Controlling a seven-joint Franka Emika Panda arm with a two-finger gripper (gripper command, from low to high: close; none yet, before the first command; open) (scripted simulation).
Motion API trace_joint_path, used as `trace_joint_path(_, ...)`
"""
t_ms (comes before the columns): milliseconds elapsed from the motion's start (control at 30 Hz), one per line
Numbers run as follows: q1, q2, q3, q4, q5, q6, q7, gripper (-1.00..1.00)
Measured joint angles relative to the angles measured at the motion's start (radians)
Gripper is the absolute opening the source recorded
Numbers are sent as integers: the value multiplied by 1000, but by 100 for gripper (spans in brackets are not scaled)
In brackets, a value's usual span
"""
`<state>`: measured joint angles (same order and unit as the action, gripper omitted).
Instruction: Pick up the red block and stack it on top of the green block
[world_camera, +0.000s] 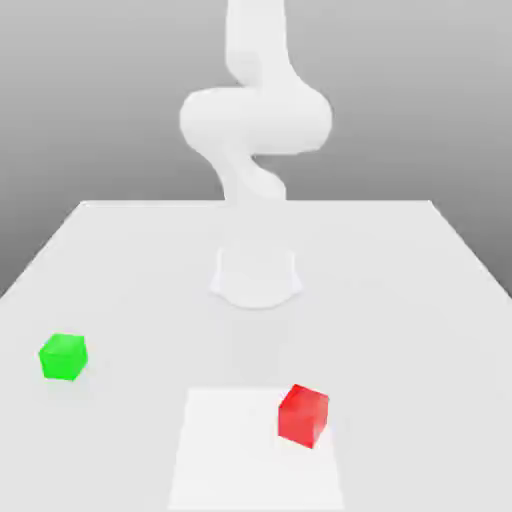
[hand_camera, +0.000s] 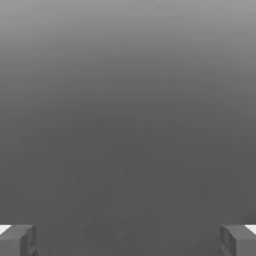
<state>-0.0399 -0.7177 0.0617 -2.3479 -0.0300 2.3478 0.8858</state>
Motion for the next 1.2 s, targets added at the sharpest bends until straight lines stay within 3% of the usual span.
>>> trace_joint_path(200,-94,233,136,-125,-80,126,232,0)
trace_joint_path(433,-155,494,223,-266,-133,270,465,0)
trace_joint_path(567,-150,626,240,-347,-104,355,553,0)
trace_joint_path(667,-122,708,254,-406,-17,419,572,0)
trace_joint_path(800,-110,783,237,-409,-28,482,606,0)
trace_joint_path(1100,-17,965,102,-384,-203,628,735,0)
trace_joint_path(1133,-6,978,89,-383,-214,638,743,-100)
trace_joint_path(1200,-6,978,89,-383,-214,638,743,-100)
